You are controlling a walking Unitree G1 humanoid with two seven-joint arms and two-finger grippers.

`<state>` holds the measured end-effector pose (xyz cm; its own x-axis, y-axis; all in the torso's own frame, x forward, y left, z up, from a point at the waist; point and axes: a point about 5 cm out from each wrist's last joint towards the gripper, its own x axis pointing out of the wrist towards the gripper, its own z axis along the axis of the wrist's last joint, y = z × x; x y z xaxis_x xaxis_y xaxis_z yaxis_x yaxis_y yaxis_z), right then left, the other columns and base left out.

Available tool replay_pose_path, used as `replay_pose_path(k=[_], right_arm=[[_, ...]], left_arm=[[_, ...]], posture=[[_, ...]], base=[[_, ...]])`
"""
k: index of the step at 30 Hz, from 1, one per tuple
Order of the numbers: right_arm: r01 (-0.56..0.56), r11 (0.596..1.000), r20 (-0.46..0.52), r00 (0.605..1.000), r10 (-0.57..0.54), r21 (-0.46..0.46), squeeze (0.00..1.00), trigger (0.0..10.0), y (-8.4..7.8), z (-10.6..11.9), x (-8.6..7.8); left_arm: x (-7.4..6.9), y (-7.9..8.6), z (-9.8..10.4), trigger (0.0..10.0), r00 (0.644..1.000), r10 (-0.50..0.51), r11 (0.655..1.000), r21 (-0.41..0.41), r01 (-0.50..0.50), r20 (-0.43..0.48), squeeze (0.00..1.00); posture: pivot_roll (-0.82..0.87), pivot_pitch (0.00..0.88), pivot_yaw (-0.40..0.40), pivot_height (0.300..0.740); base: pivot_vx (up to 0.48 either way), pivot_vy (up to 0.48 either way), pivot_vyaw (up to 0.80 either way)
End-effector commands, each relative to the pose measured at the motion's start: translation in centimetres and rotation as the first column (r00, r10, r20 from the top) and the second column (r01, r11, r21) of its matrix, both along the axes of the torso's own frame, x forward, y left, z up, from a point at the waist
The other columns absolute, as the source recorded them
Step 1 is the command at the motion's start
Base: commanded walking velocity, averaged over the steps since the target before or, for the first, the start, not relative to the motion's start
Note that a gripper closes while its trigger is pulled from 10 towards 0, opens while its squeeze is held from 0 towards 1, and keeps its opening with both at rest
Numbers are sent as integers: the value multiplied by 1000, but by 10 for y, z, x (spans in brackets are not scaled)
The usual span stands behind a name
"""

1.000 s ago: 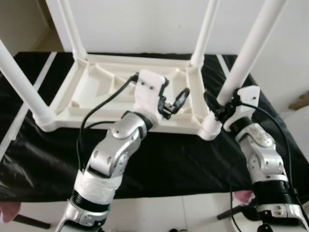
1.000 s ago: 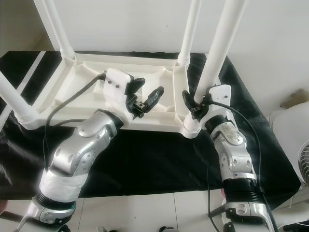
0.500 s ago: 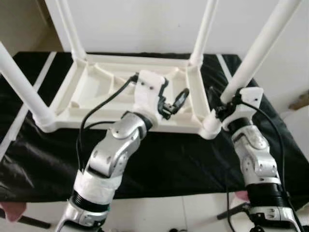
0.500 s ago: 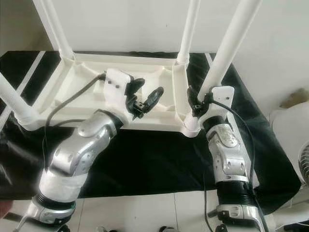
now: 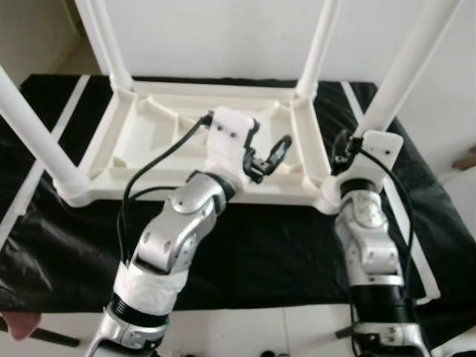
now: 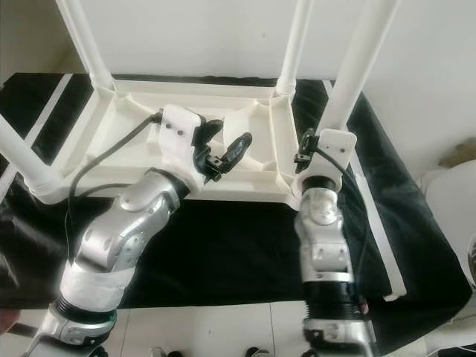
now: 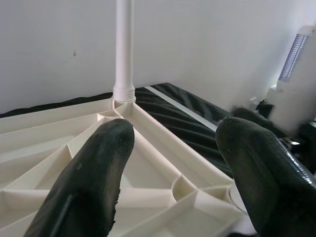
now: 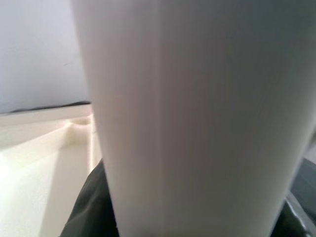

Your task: Building children table

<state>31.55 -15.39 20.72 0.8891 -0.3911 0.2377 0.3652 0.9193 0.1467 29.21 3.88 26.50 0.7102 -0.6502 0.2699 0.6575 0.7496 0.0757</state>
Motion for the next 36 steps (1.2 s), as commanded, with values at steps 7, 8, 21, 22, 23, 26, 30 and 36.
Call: replay_pose_path(k=[7, 8, 21, 22, 23, 26, 30, 36], right_arm=[[50, 988, -165, 986, -25, 149, 0, 10000, 4, -44, -9], [61, 986, -164, 986, -35, 154, 0, 10000, 2, -43, -9], [78, 989, -154, 986, -58, 126, 0, 10000, -6, -40, -14], [73, 990, -146, 988, -56, 120, 0, 10000, -7, -40, -13], [63, 992, -134, 990, -49, 108, 0, 10000, -8, -38, -13], [33, 995, -106, 994, -22, 94, 1000, 10000, -9, -35, -12], [-56, 997, -47, 997, 58, 54, 1000, 10000, -10, -26, -10], [-215, 976, 19, 977, 214, 41, 1000, 10000, -15, -17, -7]], left_arm=[[-5, -3, -1, 10000, 999, -42, 999, -1, 42, -3, 0], [-5, -3, -1, 10000, 999, -44, 999, 1, 44, -2, 0], [-6, -5, -2, 10000, 999, -52, 999, -1, 52, -4, 0], [-6, -5, -3, 10000, 999, -53, 999, -1, 53, -4, 0], [-6, -5, -3, 10000, 999, -54, 999, -2, 54, -4, 0], [-6, -6, -3, 10000, 998, -56, 998, -2, 56, -5, 0], [-7, -6, -3, 10000, 998, -60, 998, 0, 60, -4, 0], [-7, -8, -3, 10000, 998, -67, 998, -2, 67, -5, 0]], posture=[[-115, 172, -14, 740], [-117, 171, -12, 740], [-122, 161, -18, 740], [-122, 160, -18, 740], [-122, 158, -19, 740], [-124, 153, -20, 740], [-125, 146, -21, 740], [-129, 138, -20, 740]], base=[[0, 0, 0], [0, 0, 0], [0, 0, 0], [0, 0, 0], [0, 0, 0], [0, 0, 0], [0, 0, 0], [0, 0, 0]])
